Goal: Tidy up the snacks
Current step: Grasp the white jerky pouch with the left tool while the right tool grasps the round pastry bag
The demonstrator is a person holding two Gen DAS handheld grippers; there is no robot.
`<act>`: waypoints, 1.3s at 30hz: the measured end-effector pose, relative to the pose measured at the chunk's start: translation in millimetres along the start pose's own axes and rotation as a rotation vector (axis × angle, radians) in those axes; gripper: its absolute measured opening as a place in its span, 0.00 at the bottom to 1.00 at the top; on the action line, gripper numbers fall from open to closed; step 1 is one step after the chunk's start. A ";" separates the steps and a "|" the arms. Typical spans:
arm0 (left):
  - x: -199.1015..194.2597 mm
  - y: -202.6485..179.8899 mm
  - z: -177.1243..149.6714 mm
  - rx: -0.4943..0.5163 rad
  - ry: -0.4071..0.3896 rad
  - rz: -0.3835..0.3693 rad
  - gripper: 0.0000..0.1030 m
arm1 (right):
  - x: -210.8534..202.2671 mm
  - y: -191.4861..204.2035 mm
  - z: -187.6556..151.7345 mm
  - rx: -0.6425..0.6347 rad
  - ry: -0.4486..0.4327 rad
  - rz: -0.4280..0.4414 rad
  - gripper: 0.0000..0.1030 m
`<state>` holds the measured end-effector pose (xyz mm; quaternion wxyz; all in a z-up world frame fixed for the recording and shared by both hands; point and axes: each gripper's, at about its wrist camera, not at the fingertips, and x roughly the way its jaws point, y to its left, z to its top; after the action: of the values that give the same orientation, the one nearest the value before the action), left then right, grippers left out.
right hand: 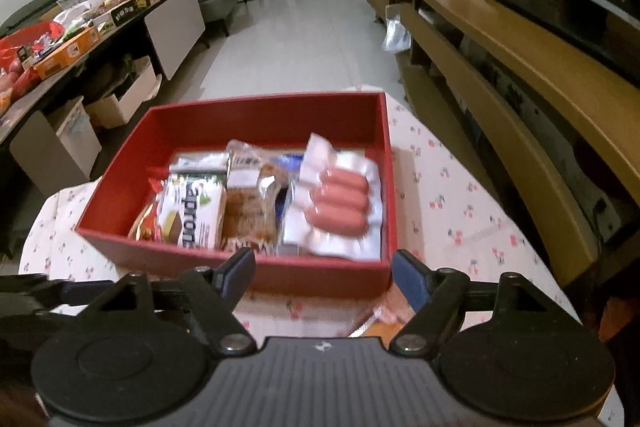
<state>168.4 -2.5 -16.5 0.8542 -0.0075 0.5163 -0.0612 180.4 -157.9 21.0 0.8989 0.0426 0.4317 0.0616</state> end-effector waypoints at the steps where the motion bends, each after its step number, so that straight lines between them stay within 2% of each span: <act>1: 4.1 -0.8 -2.6 0.004 0.013 0.004 0.84 | -1.0 -3.2 -2.3 0.004 0.006 0.000 0.83; 6: 25.2 -2.0 -11.8 -0.005 0.079 0.021 0.86 | 0.1 -21.8 -8.4 0.034 0.034 -0.027 0.83; 8: 26.8 -5.2 -13.4 0.011 0.066 0.043 0.86 | 2.6 -31.5 -9.8 0.062 0.051 -0.033 0.83; 10: 28.0 -8.0 -13.5 0.027 0.064 0.061 0.82 | 5.4 -40.0 -11.1 0.086 0.069 -0.034 0.83; 14: 22.4 -9.9 -13.3 0.035 0.059 0.058 0.61 | 12.6 -54.1 -14.6 0.113 0.100 -0.071 0.83; 18: 17.1 -6.0 -12.8 0.022 0.067 0.031 0.60 | 17.3 -65.4 -19.7 0.149 0.129 -0.072 0.87; 23: 14.5 -4.4 -15.4 0.028 0.070 0.008 0.59 | 23.6 -72.8 -23.8 0.224 0.168 -0.044 0.88; 29: 14.1 -5.1 -18.0 0.034 0.081 -0.022 0.59 | 39.8 -62.7 -15.1 0.089 0.148 -0.048 0.89; 33: 14.9 -4.5 -18.9 0.043 0.087 -0.030 0.59 | 55.0 -64.8 -16.8 0.080 0.188 -0.011 0.89; 36: 14.9 -3.8 -18.6 0.031 0.092 -0.041 0.60 | 54.9 -64.8 -22.7 0.086 0.246 0.040 0.89; 39: 14.9 -3.6 -19.3 0.034 0.094 -0.044 0.60 | 47.5 -58.8 -33.1 0.073 0.283 0.050 0.89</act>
<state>157.9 -6.8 -38.3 0.8274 -0.0015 0.5545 -0.0891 188.3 -208.3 -43.9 0.8251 0.0769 0.5550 0.0734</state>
